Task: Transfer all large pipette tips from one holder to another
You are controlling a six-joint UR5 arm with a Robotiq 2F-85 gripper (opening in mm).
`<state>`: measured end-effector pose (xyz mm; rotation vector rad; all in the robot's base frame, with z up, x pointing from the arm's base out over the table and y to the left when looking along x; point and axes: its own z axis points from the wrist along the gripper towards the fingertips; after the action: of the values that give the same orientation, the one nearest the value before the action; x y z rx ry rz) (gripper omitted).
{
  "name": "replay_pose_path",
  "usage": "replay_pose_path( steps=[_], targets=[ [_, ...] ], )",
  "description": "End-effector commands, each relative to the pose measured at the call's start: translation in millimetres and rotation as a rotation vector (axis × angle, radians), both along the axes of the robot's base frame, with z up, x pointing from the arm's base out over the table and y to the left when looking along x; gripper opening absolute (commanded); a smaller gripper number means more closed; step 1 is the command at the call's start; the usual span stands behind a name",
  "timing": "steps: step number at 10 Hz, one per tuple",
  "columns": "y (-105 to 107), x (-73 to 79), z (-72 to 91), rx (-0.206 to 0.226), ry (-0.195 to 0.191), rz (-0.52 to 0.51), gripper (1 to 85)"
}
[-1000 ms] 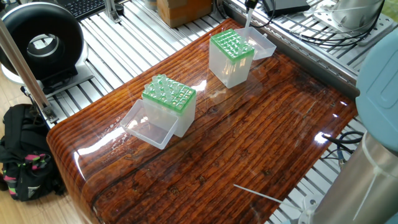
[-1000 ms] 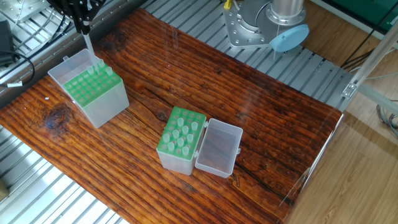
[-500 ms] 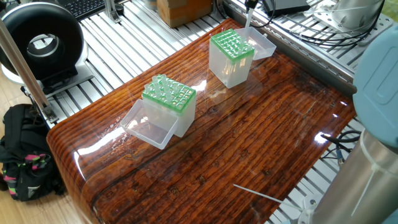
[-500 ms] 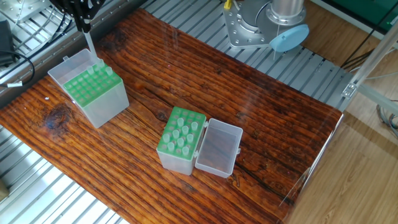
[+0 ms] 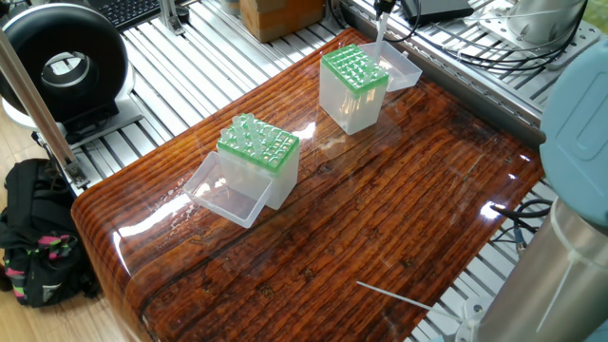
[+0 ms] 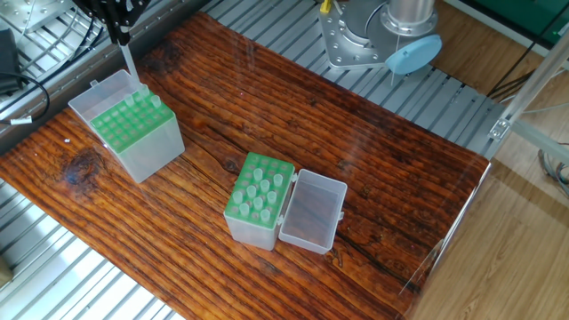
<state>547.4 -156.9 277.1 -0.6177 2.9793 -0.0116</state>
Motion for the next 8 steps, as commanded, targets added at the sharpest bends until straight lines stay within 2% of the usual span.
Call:
replay_pose_path(
  steps=[1, 8],
  targets=[
    [4.5, 0.8, 0.6, 0.016, -0.002, -0.005, 7.3],
    [2.2, 8.8, -2.8, 0.006, -0.008, -0.002, 7.3]
  ],
)
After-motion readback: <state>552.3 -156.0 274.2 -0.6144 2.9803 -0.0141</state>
